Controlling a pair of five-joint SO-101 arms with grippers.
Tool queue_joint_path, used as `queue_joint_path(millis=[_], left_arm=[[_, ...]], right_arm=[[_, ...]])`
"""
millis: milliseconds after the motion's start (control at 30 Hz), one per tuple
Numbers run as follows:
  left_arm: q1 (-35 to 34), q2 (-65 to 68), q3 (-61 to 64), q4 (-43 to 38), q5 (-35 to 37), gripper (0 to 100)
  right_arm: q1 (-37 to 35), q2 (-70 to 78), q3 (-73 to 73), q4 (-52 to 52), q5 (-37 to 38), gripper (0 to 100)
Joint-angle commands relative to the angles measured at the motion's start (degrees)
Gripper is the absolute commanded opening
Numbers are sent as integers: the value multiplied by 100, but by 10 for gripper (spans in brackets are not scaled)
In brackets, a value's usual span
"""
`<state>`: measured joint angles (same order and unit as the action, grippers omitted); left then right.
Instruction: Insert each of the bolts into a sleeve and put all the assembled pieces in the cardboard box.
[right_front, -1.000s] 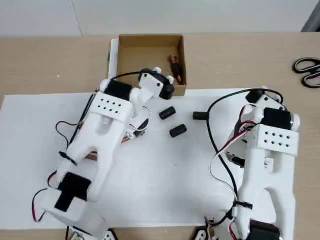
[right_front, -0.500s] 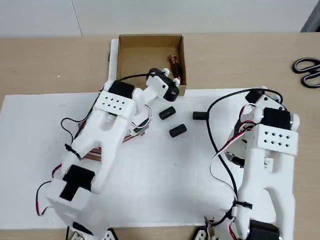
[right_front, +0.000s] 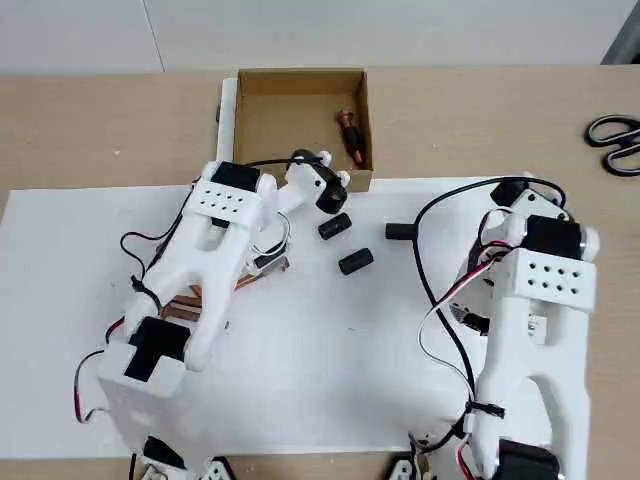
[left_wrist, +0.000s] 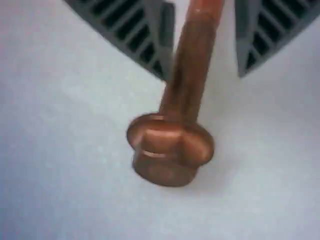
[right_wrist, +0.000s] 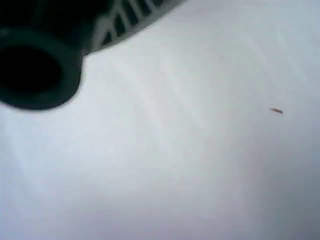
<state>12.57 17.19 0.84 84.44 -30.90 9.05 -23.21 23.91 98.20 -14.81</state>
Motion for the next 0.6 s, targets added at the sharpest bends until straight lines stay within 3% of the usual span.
queue_joint_path(millis=[0,567], left_arm=[[123,-53,-154,-44,-26,98],[193,18,-119,-440,-26,101]], right_arm=[[40,-136,-35,48,53,3],[40,-136,-35,48,44,3]])
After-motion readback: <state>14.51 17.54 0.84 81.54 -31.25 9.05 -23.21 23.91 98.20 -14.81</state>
